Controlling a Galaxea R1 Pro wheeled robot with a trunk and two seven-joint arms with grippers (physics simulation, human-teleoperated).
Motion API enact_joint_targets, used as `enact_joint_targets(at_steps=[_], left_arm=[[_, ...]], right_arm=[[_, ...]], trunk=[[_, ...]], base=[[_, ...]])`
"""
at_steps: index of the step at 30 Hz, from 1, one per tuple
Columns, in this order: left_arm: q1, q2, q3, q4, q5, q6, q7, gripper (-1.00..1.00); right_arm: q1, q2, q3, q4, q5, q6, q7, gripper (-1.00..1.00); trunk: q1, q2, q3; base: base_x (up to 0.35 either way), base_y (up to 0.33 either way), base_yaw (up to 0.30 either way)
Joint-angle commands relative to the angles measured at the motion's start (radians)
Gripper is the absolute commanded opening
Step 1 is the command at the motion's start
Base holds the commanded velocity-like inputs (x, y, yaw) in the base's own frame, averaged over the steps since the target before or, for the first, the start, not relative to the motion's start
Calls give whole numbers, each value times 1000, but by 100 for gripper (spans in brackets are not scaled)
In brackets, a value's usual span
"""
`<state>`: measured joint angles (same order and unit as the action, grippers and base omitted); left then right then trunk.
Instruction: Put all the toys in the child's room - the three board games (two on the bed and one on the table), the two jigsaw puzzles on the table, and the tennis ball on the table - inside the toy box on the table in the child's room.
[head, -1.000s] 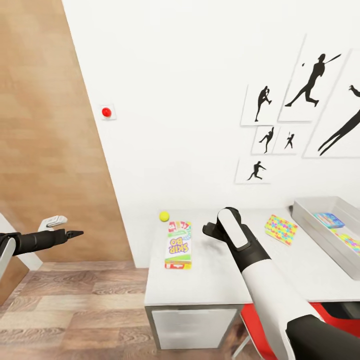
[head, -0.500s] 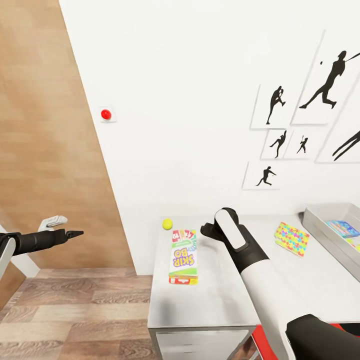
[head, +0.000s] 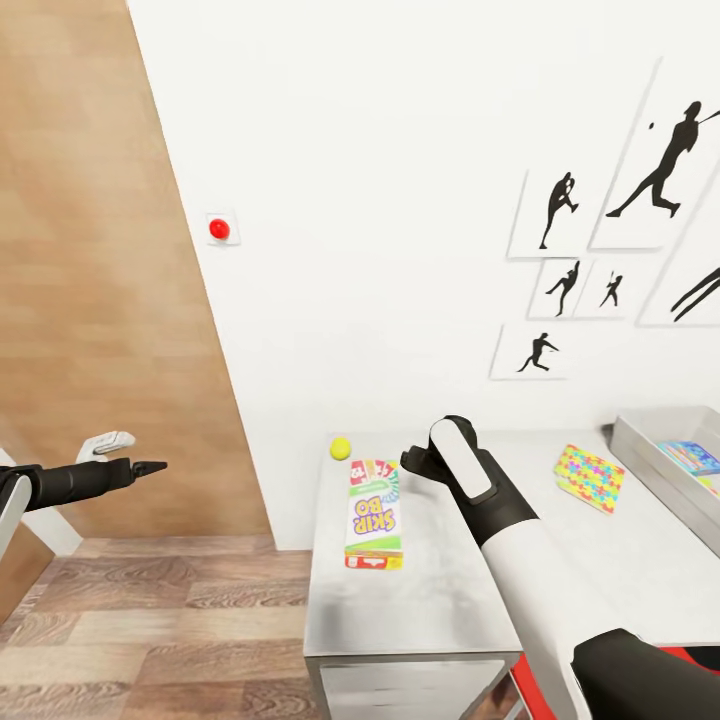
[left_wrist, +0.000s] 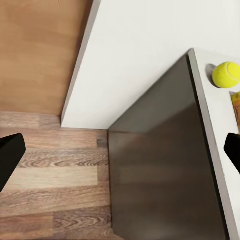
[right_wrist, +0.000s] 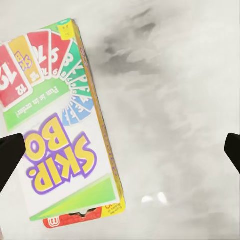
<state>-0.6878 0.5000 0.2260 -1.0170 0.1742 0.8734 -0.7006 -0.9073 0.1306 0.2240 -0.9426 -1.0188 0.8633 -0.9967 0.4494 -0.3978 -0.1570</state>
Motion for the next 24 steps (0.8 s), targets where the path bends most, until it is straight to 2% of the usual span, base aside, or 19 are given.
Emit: enact_joint_targets(at_steps=[1, 7, 11, 14, 24], left_arm=[[-1, 0, 1, 0, 2, 6, -2, 100], [-1, 0, 1, 0, 2, 6, -2, 100], [-1, 0, 1, 0, 2, 6, -2, 100], [-1, 0, 0, 0, 2, 6, -2, 100], [-1, 0, -1, 0, 2, 6, -2, 100]], right_arm=[[-1, 0, 2, -1, -9, 2, -10, 100], [-1, -1, 0, -1, -11, 0, 7, 100], [3, -4, -3, -1, -7, -7, 132, 100], [6, -7, -5, -1, -3, -11, 181, 100], [5, -13, -4, -3, -1, -11, 215, 100]], trunk=[[1, -2, -2], [1, -2, -2], [1, -2, -2], [1, -2, -2], [1, -2, -2]], base=[[0, 71, 0], [0, 38, 0], [0, 32, 0], [0, 8, 0], [0, 1, 0]])
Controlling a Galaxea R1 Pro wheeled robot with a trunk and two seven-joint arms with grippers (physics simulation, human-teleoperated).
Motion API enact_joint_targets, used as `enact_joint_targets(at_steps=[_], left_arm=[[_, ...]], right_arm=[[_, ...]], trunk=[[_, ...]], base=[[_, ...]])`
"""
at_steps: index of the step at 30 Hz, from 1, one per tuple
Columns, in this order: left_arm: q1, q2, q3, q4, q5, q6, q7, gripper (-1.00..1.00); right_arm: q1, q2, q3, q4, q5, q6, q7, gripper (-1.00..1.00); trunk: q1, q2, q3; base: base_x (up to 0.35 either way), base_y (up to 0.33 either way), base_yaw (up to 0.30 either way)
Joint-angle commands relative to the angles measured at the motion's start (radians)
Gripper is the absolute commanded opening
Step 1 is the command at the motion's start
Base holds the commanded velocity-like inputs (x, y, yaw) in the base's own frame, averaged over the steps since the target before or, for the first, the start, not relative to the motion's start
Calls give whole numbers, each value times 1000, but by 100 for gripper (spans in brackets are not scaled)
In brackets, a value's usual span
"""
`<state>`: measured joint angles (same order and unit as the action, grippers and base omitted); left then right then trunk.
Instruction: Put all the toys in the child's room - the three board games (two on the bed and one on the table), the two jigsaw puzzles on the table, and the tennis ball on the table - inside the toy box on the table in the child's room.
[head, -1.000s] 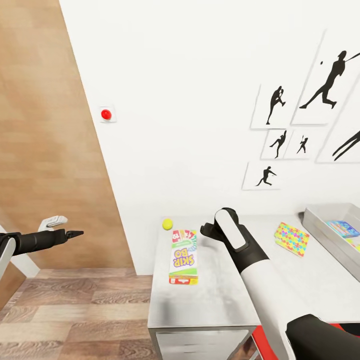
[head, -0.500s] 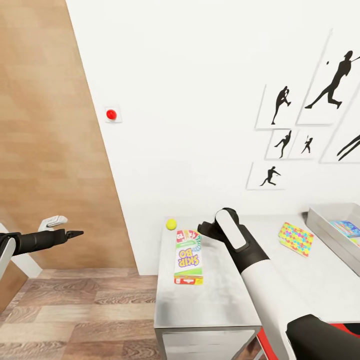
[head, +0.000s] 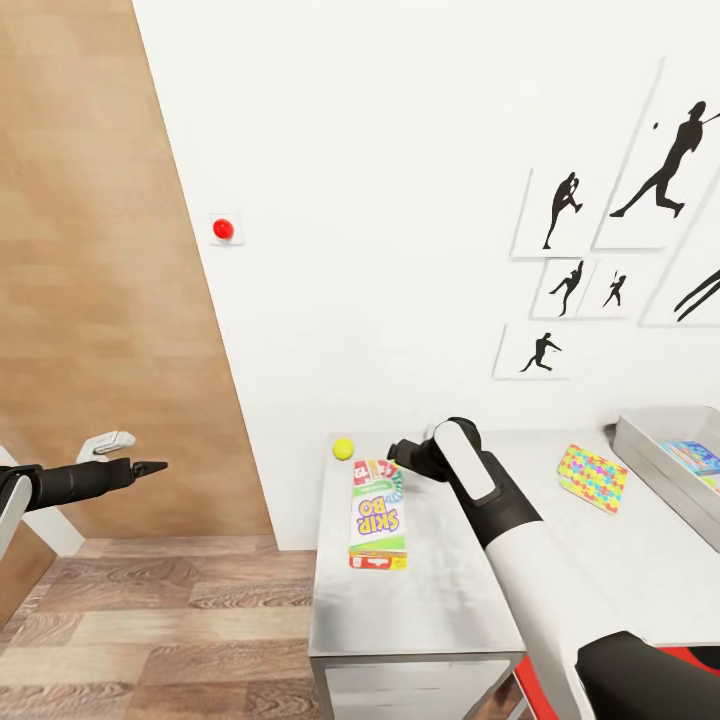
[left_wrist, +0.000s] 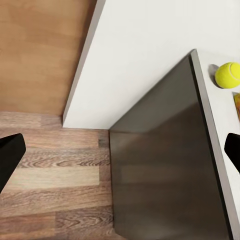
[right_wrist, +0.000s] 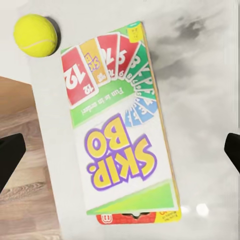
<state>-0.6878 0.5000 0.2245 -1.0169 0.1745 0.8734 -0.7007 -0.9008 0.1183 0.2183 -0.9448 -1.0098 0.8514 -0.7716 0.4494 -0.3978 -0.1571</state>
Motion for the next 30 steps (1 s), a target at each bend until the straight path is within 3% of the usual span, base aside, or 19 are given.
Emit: enact_joint_targets(at_steps=[1, 7, 12, 16, 30], left_arm=[[-1, 0, 1, 0, 2, 6, -3, 100], [-1, 0, 5, -1, 3, 4, -6, 100], [-1, 0, 9, -2, 3, 4, -8, 100], [-1, 0, 10, -2, 3, 4, -11, 100], [-1, 1, 10, -2, 3, 4, -16, 100]], right_arm=[[-1, -2, 0, -1, -10, 1, -10, 100], [-5, -10, -2, 0, -8, 4, 20, 100], [-4, -42, -10, 3, -14, 5, 158, 100], [0, -47, -10, 3, -8, 1, 209, 100], [5, -48, -10, 1, -4, -6, 220, 100]], trunk=[[1, -2, -2], [1, -2, -2], [1, -2, -2], [1, -2, -2], [1, -2, -12]], base=[[0, 0, 0], [0, 0, 0], [0, 0, 0], [0, 0, 0], [0, 0, 0]])
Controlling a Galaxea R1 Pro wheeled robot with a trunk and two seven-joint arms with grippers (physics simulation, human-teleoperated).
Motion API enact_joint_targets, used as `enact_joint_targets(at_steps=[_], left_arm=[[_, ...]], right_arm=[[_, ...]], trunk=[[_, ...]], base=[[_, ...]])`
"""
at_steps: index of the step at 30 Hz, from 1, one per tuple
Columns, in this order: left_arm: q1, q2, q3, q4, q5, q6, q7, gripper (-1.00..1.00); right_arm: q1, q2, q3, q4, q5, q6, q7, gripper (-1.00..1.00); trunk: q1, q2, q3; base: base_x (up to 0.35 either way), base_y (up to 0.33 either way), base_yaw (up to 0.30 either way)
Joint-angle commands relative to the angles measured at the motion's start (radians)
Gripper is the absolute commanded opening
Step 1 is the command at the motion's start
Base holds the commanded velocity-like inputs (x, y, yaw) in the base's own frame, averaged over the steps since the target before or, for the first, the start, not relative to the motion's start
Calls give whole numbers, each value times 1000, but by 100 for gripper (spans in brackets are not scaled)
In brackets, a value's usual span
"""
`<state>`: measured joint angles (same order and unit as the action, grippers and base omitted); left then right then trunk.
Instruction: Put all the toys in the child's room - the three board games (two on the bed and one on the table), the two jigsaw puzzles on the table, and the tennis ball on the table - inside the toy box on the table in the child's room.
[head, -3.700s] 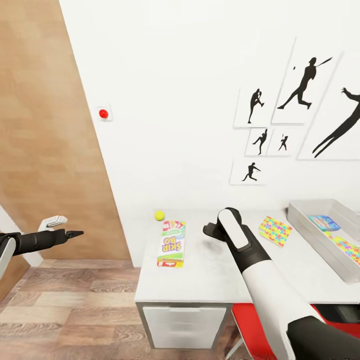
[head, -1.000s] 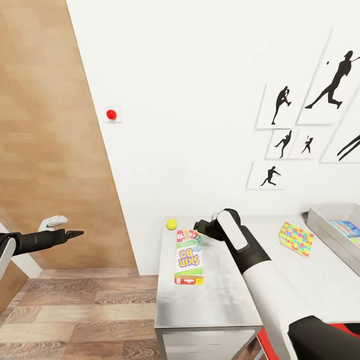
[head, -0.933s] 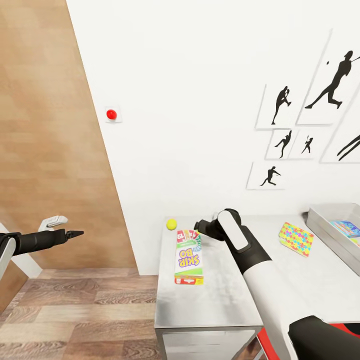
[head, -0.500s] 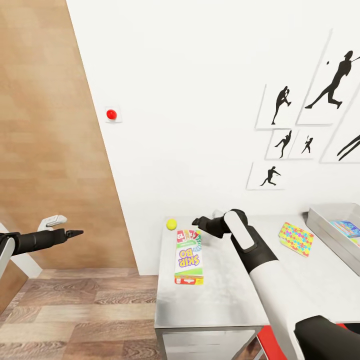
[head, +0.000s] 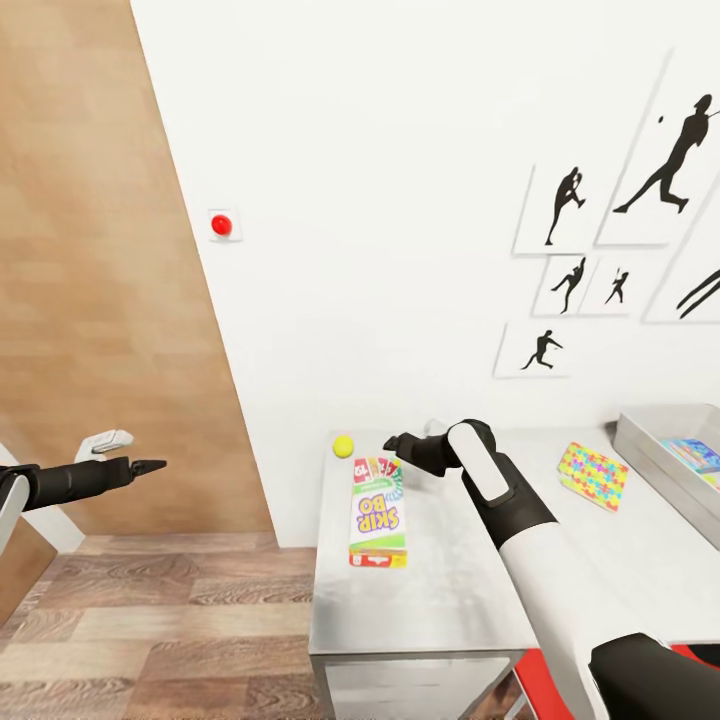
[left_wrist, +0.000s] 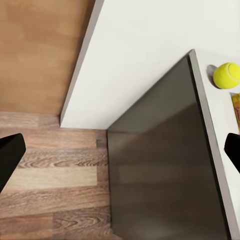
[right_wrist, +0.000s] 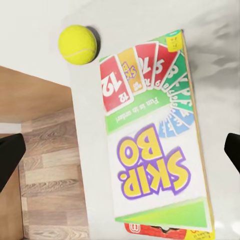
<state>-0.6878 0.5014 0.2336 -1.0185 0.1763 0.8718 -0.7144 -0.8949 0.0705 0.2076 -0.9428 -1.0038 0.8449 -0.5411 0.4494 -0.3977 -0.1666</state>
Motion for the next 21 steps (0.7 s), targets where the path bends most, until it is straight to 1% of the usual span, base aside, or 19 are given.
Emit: enact_joint_targets(at_steps=[1, 16, 20, 21], left_arm=[[-1, 0, 1, 0, 2, 5, -3, 100], [-1, 7, 4, 0, 10, 6, -9, 100], [-1, 9, 4, 1, 10, 6, -46, 100], [-1, 10, 5, 2, 9, 6, -68, 100]], right_arm=[[-1, 0, 1, -1, -10, -1, -11, 100], [-1, -1, -2, 1, -12, -13, -11, 100], [-1, -2, -2, 1, -12, -13, -11, 100], [-1, -2, -2, 1, -12, -13, -11, 100]], trunk=[[1, -2, -4], [1, -2, -28], [1, -2, -35], [1, -2, -36]], base=[[0, 0, 0], [0, 0, 0], [0, 0, 0], [0, 0, 0]])
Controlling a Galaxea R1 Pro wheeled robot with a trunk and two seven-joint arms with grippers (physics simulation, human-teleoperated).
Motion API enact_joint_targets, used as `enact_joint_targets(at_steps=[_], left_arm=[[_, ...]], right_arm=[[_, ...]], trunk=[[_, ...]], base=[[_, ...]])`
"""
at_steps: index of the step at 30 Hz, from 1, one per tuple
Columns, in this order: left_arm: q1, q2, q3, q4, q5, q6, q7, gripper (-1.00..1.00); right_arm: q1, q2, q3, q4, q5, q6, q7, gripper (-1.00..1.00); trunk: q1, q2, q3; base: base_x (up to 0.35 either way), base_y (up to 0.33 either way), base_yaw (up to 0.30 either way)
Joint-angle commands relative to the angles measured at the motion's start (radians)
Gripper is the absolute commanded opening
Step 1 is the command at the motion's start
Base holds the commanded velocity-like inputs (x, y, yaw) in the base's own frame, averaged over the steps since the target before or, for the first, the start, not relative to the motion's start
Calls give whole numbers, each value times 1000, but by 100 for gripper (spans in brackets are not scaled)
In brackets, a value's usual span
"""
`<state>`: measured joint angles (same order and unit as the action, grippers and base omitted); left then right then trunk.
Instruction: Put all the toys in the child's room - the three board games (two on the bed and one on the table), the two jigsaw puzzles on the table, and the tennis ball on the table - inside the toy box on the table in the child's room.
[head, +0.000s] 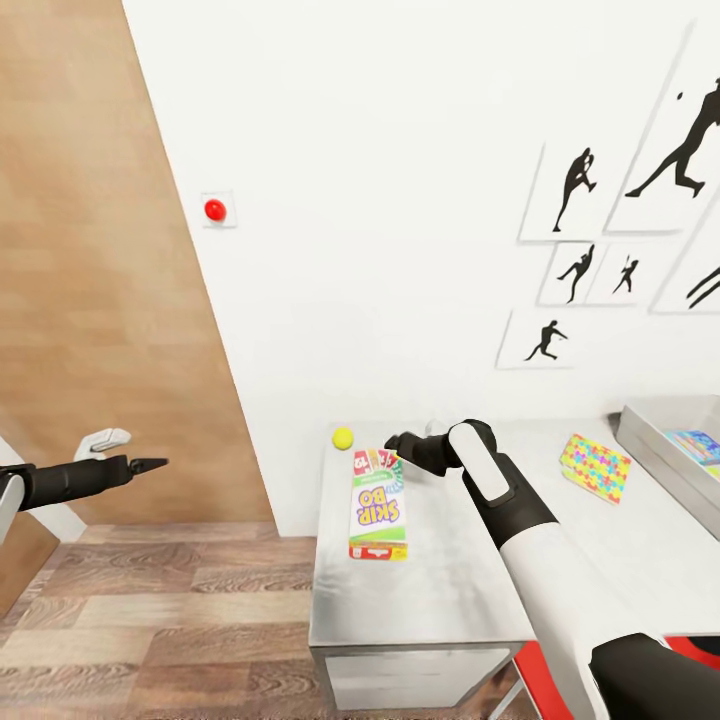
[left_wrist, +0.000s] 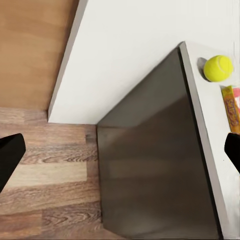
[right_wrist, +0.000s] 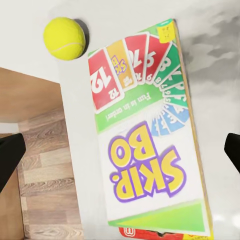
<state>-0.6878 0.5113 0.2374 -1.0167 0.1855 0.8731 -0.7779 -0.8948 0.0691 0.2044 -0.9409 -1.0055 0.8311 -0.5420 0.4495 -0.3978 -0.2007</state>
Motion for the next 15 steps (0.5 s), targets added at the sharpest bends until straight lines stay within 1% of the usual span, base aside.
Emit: enact_joint_targets(at_steps=[1, 4, 12, 15], left_arm=[[-1, 1, 1, 0, -1, 4, -17, 100], [-1, 2, 2, 3, -4, 4, -93, 100], [-1, 4, 4, 4, -1, 4, -186, 100], [-1, 6, 9, 5, 0, 4, -233, 100]], right_arm=[[-1, 0, 1, -1, -10, 0, -10, 100], [-1, -1, 1, -1, -10, 0, -10, 100], [-1, -2, 1, 0, -10, 0, -10, 100], [0, -2, 1, 0, -10, 0, -10, 100]], trunk=[[1, -2, -4], [1, -2, -9], [1, -2, -22], [1, -2, -27]], base=[[0, 0, 0], [0, 0, 0], [0, 0, 0], [0, 0, 0]])
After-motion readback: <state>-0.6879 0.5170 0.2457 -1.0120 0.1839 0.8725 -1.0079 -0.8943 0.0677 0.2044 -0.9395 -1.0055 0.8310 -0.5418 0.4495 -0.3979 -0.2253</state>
